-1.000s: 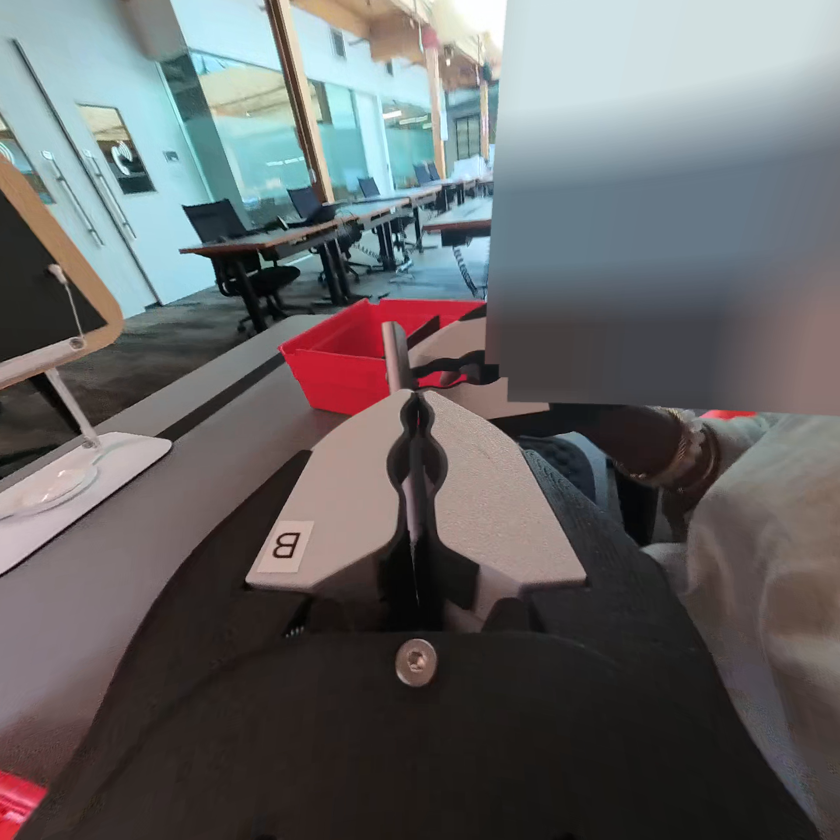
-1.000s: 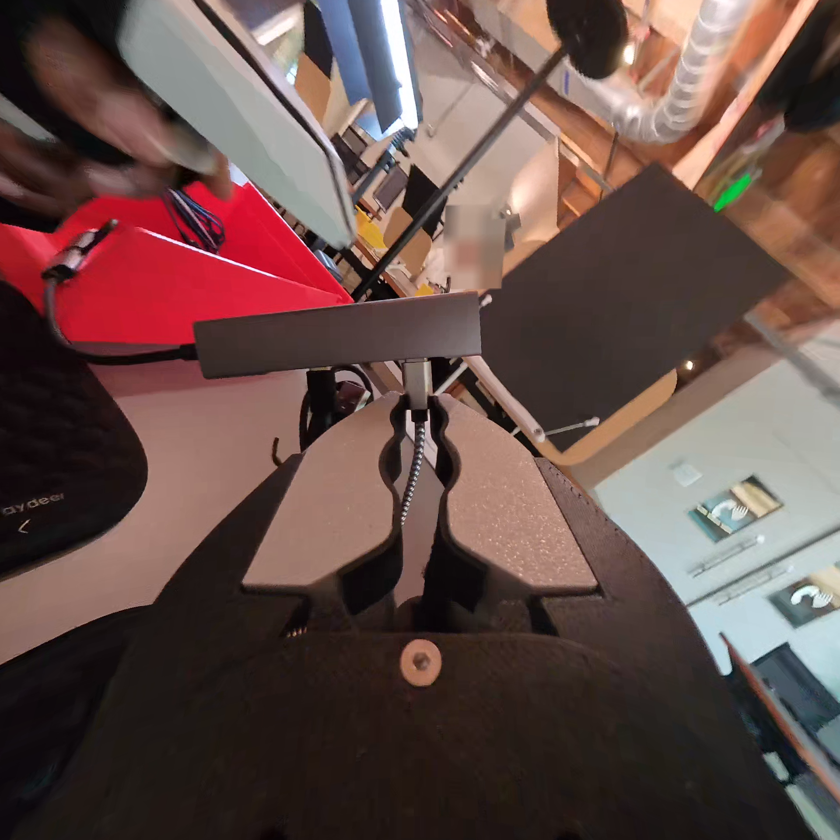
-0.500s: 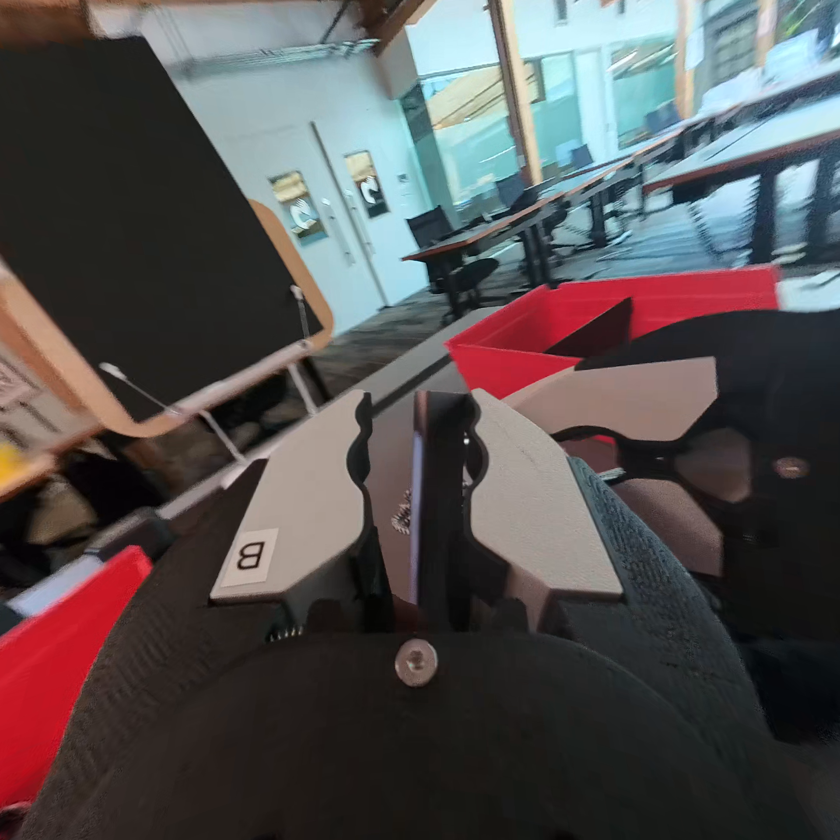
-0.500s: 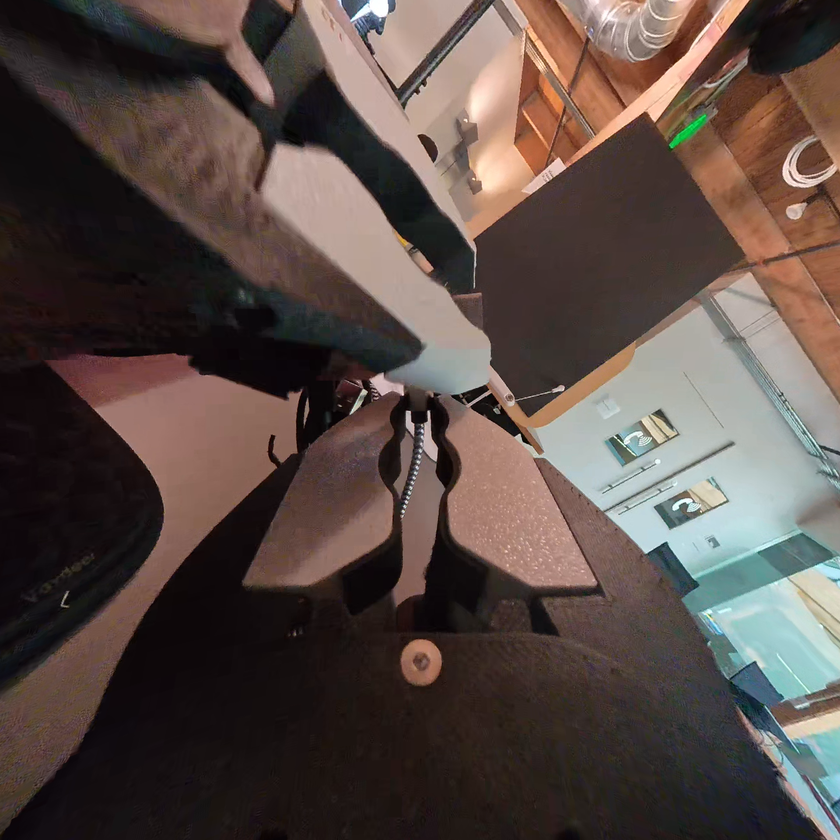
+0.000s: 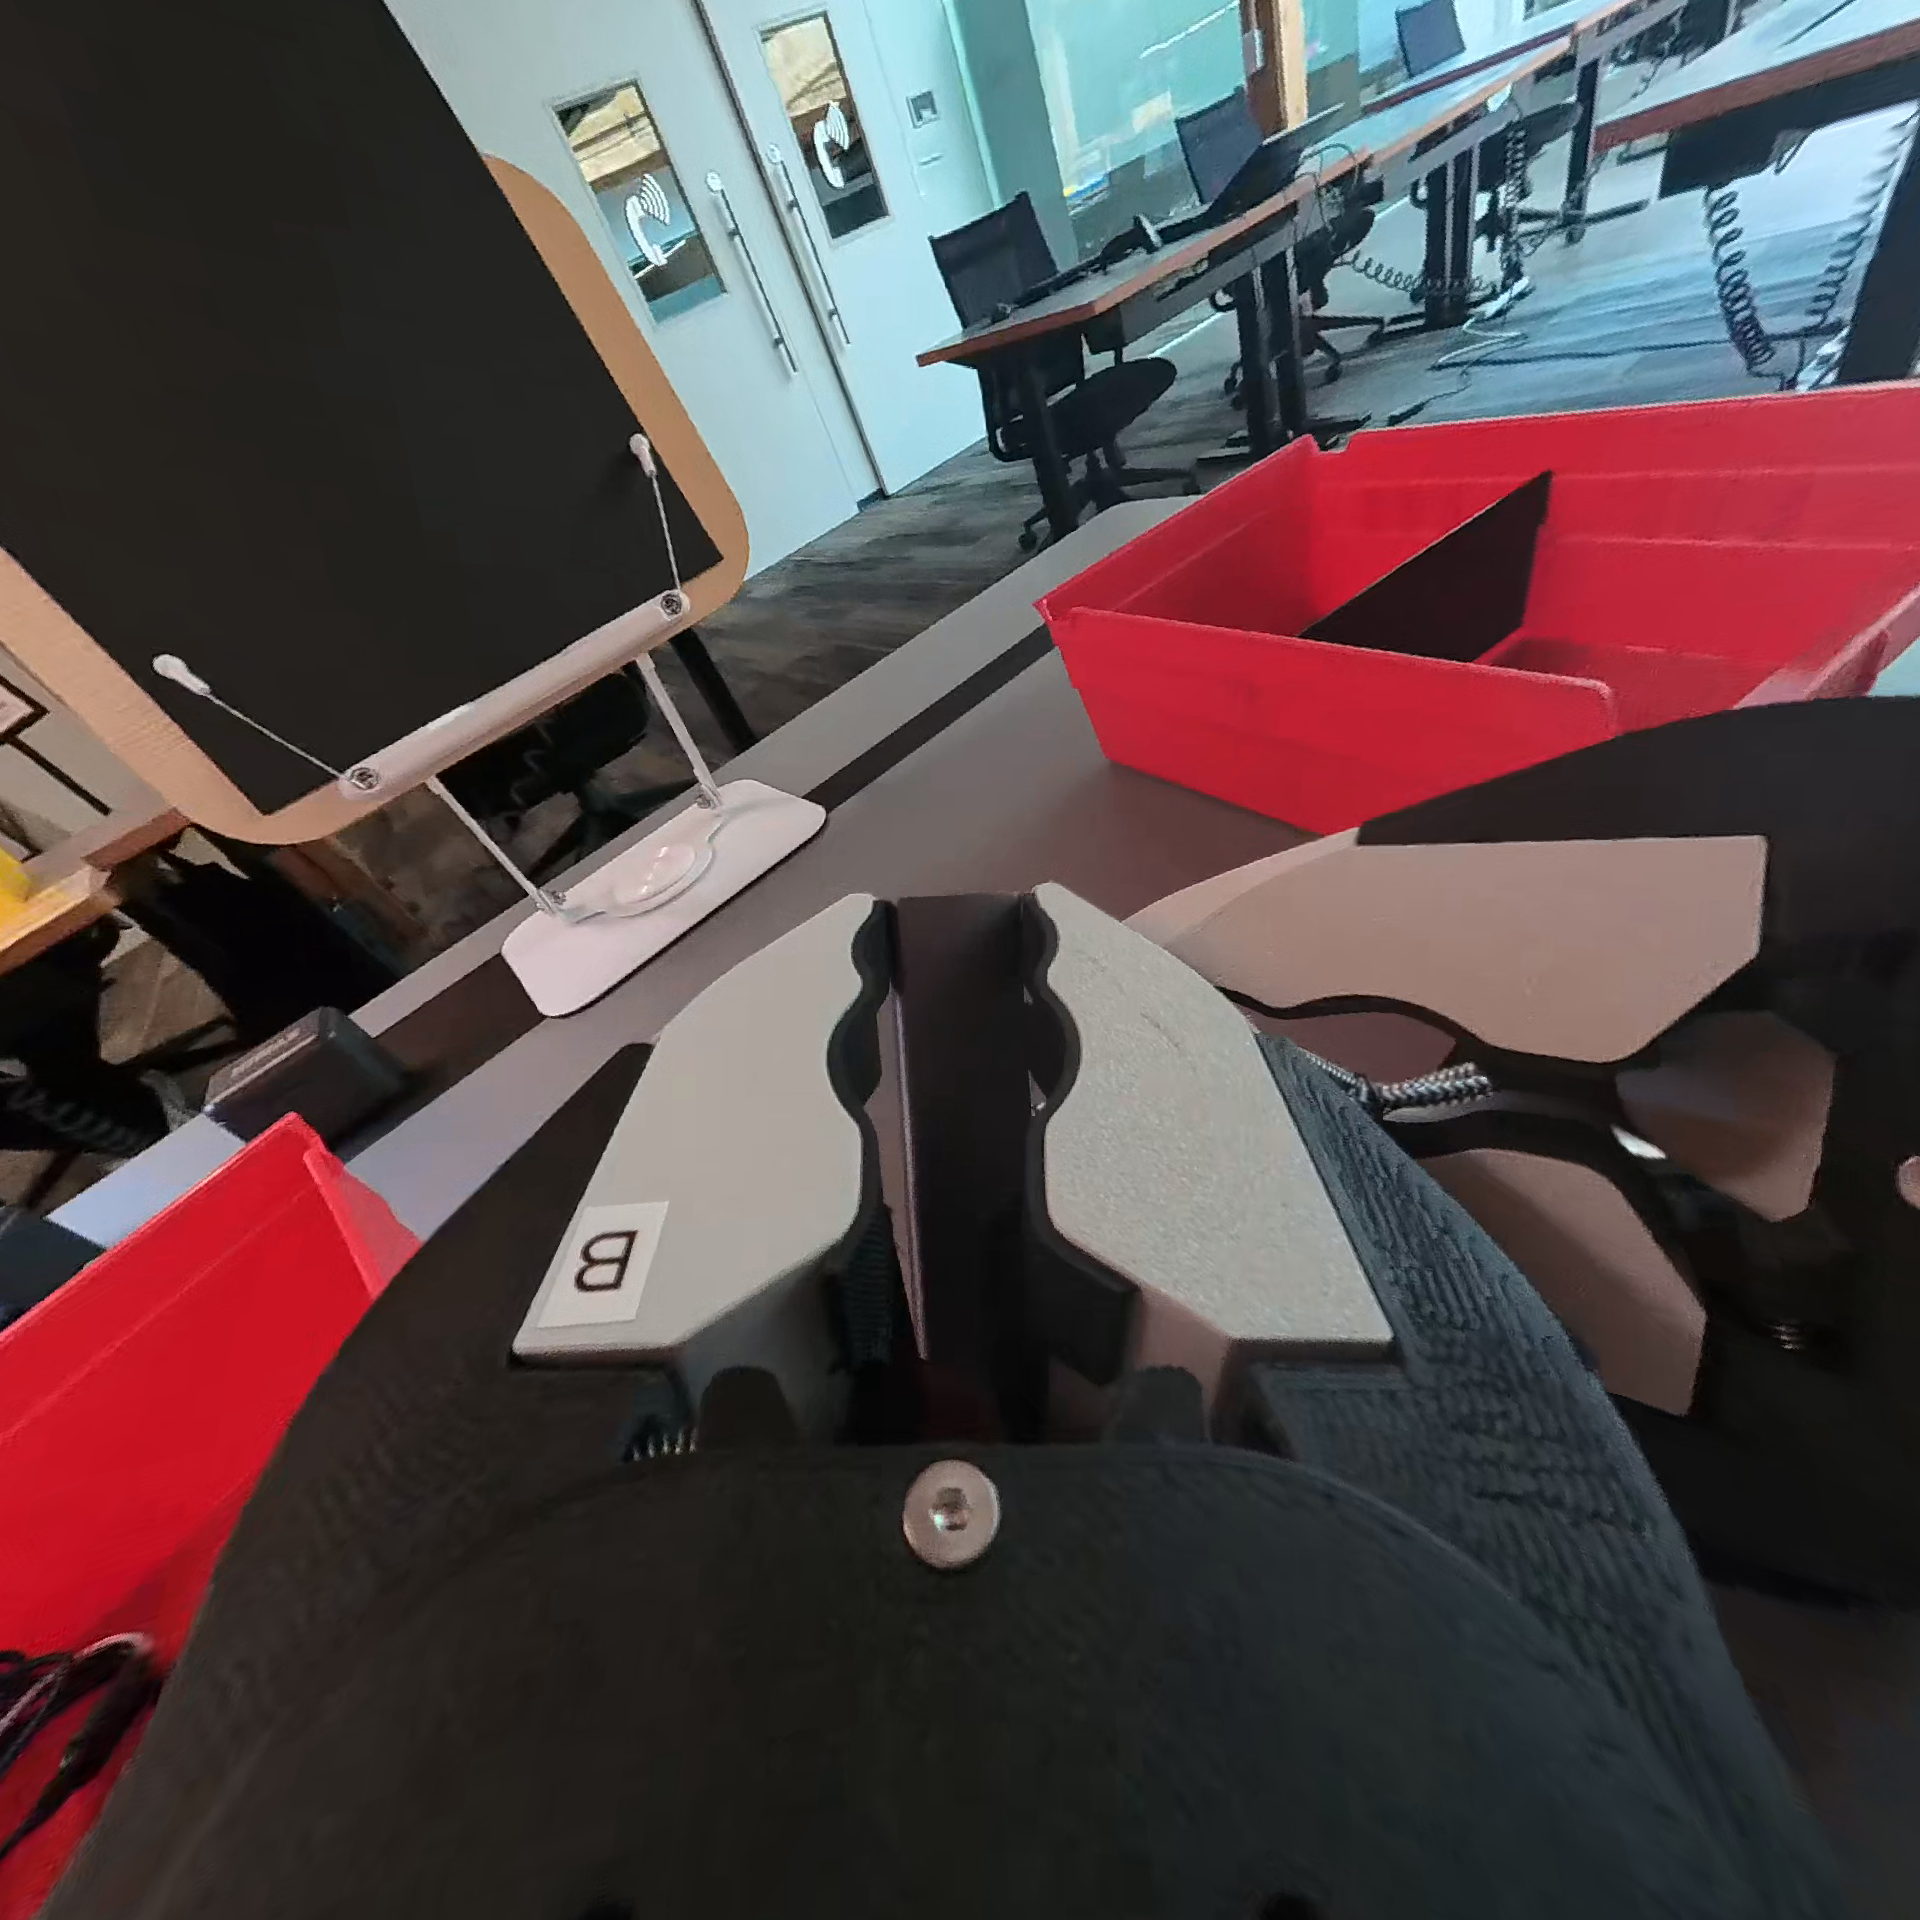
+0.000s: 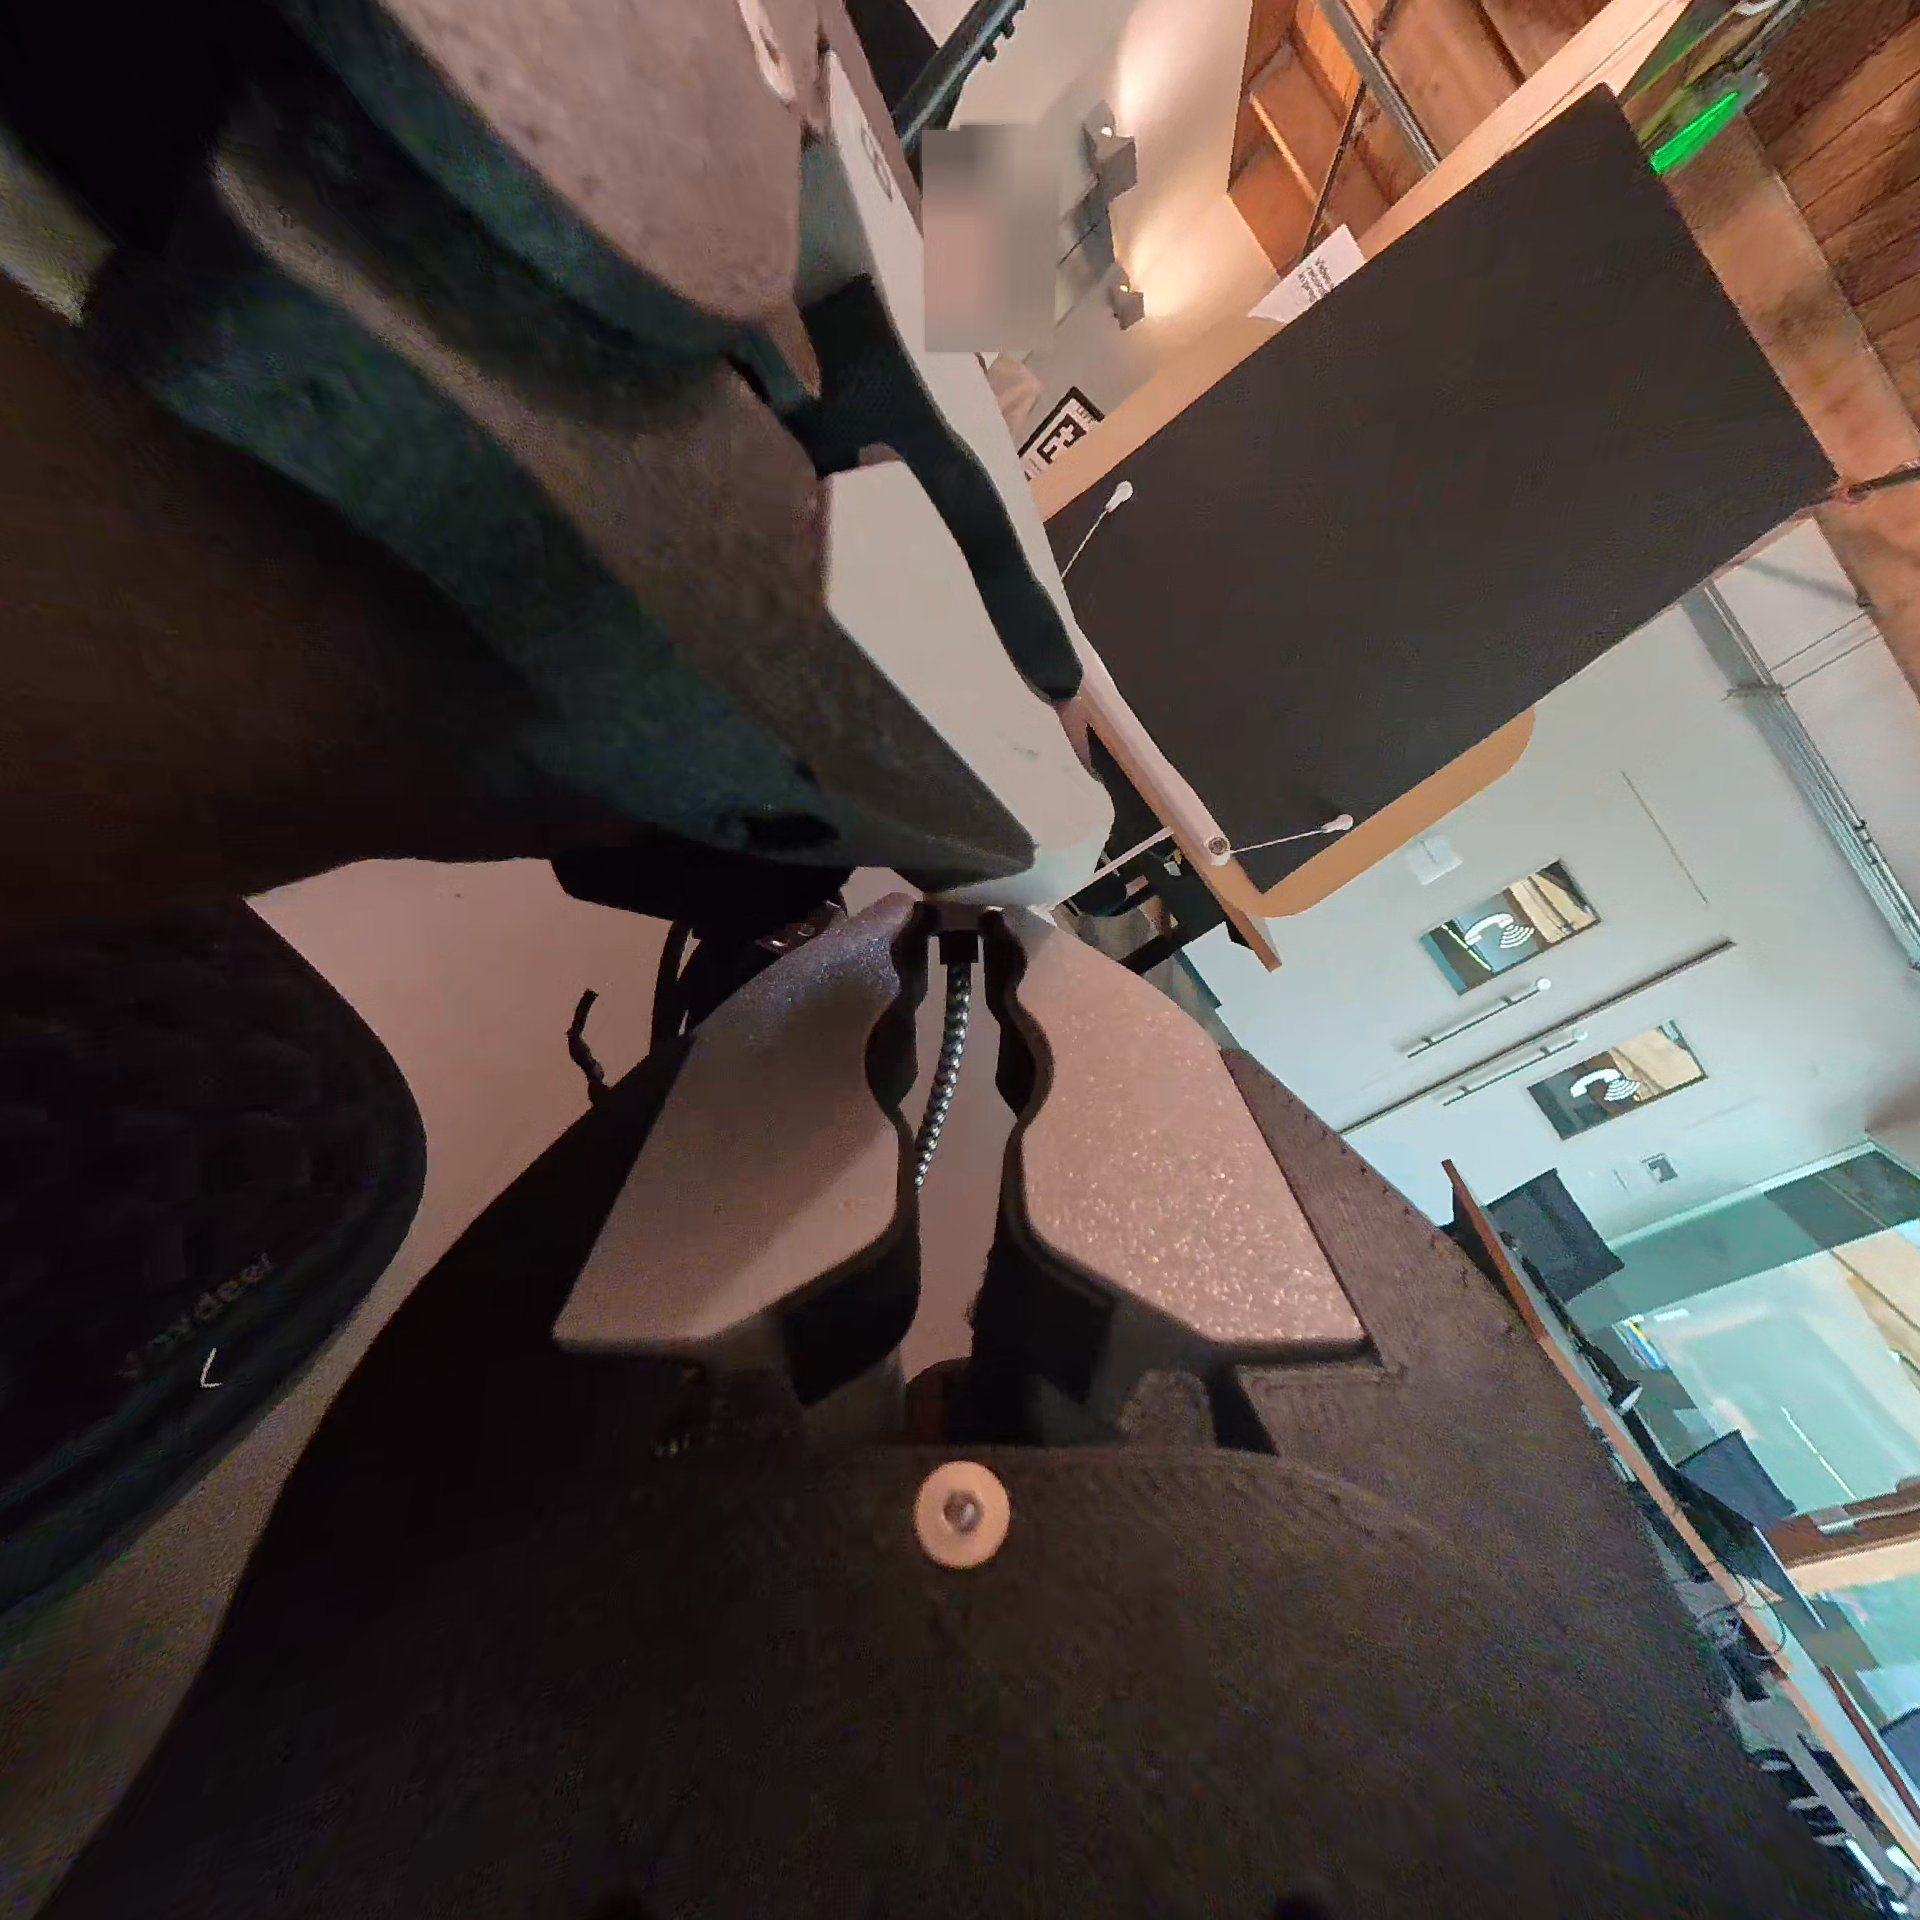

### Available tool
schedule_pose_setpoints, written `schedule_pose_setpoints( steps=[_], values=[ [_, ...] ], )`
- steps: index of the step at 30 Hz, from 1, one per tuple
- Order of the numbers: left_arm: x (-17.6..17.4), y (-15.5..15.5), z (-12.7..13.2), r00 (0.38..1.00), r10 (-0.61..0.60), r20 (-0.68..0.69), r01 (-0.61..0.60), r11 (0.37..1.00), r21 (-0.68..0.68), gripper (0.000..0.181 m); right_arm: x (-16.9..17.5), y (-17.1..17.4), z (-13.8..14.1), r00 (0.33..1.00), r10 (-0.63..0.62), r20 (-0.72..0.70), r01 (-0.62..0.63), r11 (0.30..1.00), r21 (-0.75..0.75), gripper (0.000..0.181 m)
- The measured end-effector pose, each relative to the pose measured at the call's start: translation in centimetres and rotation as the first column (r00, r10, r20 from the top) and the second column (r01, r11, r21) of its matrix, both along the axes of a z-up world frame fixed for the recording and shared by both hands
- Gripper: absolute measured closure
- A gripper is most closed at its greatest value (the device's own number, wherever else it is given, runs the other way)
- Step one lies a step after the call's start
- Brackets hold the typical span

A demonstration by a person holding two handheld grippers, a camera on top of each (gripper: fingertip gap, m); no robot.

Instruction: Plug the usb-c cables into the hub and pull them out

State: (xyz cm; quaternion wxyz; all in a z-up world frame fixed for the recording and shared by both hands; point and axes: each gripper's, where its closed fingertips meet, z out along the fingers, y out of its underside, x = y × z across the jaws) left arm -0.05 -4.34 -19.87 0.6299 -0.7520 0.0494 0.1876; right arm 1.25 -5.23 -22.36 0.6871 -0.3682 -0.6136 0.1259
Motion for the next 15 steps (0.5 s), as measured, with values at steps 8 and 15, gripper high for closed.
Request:
schedule_pose_setpoints(
  steps=[8,15],
  values=[
    [0.2,-1.4,1.8,0.918,0.061,-0.393,-0.06,0.998,0.016,0.159,-0.3,-1.1,0.9,0.994,0.068,-0.082,-0.072,0.997,-0.042,0.172],
    [-0.4,-2.2,1.7,0.93,0.065,-0.362,-0.061,0.998,0.022,0.158,-0.1,-1.8,0.5,0.985,0.14,-0.099,-0.151,0.982,-0.117,0.179]
  ],
)
